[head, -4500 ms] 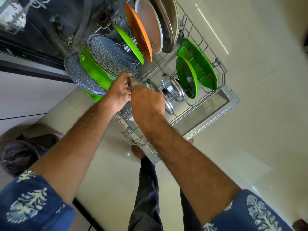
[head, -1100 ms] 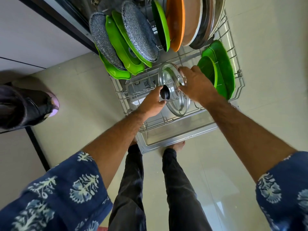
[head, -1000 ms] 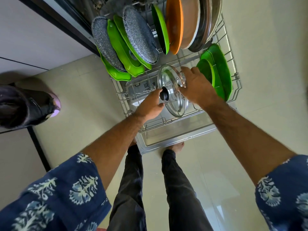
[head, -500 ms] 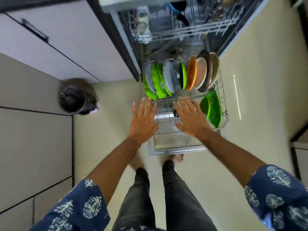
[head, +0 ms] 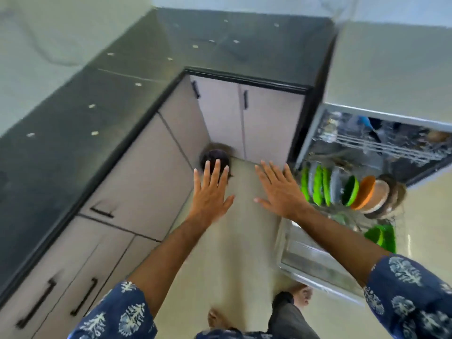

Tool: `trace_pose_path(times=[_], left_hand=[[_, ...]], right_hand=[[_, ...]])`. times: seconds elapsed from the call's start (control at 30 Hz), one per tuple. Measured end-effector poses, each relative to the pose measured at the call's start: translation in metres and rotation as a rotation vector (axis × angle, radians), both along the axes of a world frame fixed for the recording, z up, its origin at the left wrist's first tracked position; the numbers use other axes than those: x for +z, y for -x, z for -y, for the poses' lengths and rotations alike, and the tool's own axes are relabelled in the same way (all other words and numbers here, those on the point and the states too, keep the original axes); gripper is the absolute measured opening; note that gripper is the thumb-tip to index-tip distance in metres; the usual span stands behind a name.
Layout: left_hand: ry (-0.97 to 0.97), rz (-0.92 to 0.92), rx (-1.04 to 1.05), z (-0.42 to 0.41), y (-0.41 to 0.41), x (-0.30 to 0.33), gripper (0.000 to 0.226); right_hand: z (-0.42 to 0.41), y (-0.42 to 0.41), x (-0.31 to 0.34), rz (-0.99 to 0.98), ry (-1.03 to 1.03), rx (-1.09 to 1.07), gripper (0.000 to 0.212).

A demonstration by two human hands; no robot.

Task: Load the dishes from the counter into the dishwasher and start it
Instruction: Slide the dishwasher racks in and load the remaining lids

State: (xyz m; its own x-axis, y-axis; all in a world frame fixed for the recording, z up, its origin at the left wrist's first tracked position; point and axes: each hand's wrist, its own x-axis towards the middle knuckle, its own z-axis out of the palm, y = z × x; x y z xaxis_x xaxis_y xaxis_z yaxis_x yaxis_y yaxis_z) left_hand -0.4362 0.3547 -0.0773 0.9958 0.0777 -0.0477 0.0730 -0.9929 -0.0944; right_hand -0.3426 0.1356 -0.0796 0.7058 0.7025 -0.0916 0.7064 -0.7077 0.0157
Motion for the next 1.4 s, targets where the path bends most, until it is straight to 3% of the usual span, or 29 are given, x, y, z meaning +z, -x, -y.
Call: trace_pose_path(times=[0.2,0.47,0.83,1.0,1.4], left_hand=[[-0.112,0.072,0.283,-0.150,0.113,0.060,0.085],[-0.091,0.076,0.689,-0.288,0.242,0.091,0.074],[0.005,0.139,1.050,-0.442,0.304,0.112,0.066],[0.145,0.310,1.163,-0.494,0.295,0.113,0.060],[0.785,0.632,1.532,-0.614,0.293,0.075,0.068]], right_hand=[[-0.160,0.045,0.066,0.120,-0.083,0.208,0.088],[-0.351,0.105,0.114,0.127,-0.131,0.558,0.083],[-0.573,0.114,0.126,0.073,-0.219,0.858,0.080],[-0.646,0.095,0.130,0.017,-0.222,0.937,0.078],[-0.751,0.092,0.106,-0.156,-0.134,0.945,0.075]])
